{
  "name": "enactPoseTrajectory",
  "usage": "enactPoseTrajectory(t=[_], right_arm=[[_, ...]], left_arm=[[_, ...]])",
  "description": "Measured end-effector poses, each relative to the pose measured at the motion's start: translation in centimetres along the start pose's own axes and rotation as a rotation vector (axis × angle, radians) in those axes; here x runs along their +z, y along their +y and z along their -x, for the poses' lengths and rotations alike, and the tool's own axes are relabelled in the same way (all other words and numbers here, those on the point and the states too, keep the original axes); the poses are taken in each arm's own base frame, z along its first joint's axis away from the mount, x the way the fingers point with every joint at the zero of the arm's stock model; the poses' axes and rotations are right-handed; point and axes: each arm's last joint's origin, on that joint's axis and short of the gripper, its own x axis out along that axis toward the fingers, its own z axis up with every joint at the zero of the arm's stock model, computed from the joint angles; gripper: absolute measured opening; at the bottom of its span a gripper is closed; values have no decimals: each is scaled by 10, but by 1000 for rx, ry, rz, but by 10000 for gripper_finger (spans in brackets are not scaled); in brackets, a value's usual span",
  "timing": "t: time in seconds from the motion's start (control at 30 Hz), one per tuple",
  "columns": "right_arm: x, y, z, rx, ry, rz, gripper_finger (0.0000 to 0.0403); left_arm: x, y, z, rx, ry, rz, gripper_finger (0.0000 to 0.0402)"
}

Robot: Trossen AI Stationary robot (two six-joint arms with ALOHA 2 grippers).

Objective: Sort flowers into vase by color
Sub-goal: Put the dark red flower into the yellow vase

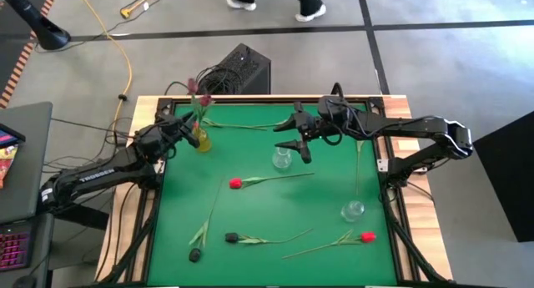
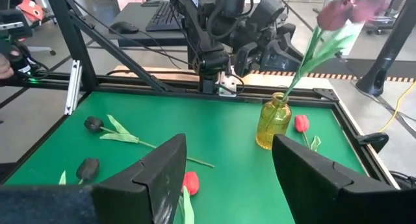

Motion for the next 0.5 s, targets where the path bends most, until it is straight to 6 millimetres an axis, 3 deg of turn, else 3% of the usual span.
enactPoseTrajectory(t=[0.2,0.5], right_arm=[[-7,0,0,3,65,-20,255],[-11,-25,9,-83,81,-50,255]], left_arm=[[8,1,4,-13,114,-1,148],[55,3,19,-137,157,56,174]])
